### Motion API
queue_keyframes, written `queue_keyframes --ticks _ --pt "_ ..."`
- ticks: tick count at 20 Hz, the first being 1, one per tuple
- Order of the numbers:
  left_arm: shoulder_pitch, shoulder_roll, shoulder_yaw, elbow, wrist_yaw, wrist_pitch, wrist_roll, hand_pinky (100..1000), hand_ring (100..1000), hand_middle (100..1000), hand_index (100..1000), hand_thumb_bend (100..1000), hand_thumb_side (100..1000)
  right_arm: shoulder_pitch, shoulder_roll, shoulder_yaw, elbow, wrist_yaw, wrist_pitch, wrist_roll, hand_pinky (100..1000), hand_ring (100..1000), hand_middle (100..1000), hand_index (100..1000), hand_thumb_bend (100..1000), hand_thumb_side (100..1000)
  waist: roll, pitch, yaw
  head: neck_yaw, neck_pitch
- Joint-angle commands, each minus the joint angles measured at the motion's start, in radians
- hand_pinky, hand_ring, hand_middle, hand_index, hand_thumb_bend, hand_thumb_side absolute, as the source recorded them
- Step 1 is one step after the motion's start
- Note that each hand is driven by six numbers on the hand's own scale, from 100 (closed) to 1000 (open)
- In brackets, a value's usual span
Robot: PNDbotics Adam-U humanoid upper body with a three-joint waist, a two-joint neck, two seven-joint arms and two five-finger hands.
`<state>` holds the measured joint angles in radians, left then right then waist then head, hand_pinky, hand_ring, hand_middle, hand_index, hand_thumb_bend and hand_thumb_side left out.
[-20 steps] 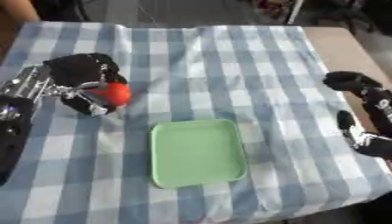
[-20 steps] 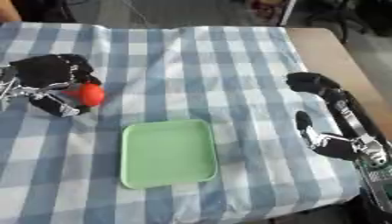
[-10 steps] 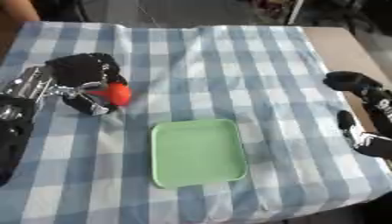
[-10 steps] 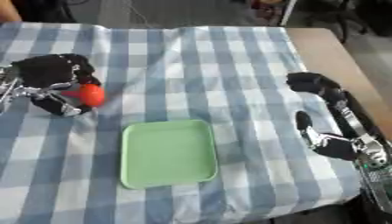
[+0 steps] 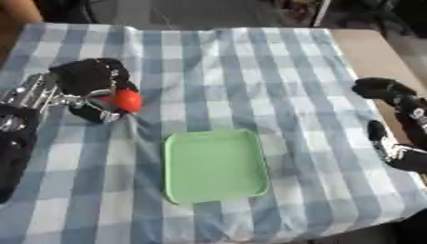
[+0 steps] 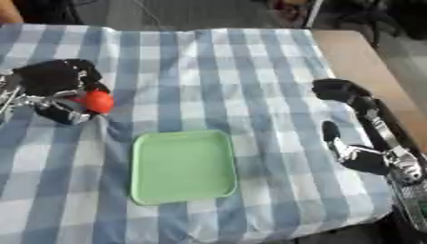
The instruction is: Pick up objects on the table and place them in the box.
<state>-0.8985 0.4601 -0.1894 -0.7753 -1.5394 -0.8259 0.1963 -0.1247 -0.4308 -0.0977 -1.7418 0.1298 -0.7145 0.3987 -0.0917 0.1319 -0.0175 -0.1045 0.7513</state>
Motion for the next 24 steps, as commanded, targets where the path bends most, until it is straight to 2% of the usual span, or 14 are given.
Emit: queue_keyframes --ticks 1,7,12,17,20,24 --pt "-0.011 0.018 0.004 -0.011 0.013 0.005 0.009 882 744 462 424 100 431 -0.006 -0.017 -0.008 -0.007 -0.002 -0.192 0.194 836 840 862 847 100 444 0.003 -0.011 0.000 0.007 -0.010" --pt "-0.004 0.043 0.002 -0.039 0.052 0.001 0.007 883 747 465 415 100 426 -0.003 -0.017 -0.011 -0.005 0.000 -0.192 0.193 836 840 862 845 100 445 0.004 -0.013 0.002 0.004 -0.009" --pt "0.001 0.098 -0.016 -0.112 0.166 -0.030 -0.019 883 751 469 403 100 431 0.004 -0.021 -0.013 -0.003 0.004 -0.192 0.192 836 840 862 845 100 445 0.012 -0.018 0.007 -0.006 -0.003" --pt "-0.004 0.163 -0.038 -0.161 0.385 -0.073 -0.147 882 764 485 373 100 477 0.011 -0.028 -0.017 0.000 0.010 -0.192 0.191 836 840 862 845 100 445 0.025 -0.026 0.014 -0.015 0.003" --pt "-0.004 0.195 -0.035 -0.193 0.501 -0.064 -0.240 884 764 485 376 100 471 0.016 -0.032 -0.018 0.001 0.013 -0.192 0.189 836 839 862 845 100 446 0.031 -0.031 0.017 -0.020 0.005" --pt "0.003 0.213 -0.036 -0.231 0.593 -0.041 -0.326 885 764 485 378 100 470 0.018 -0.033 -0.017 0.001 0.016 -0.192 0.187 836 839 862 845 100 444 0.034 -0.035 0.018 -0.023 0.005"
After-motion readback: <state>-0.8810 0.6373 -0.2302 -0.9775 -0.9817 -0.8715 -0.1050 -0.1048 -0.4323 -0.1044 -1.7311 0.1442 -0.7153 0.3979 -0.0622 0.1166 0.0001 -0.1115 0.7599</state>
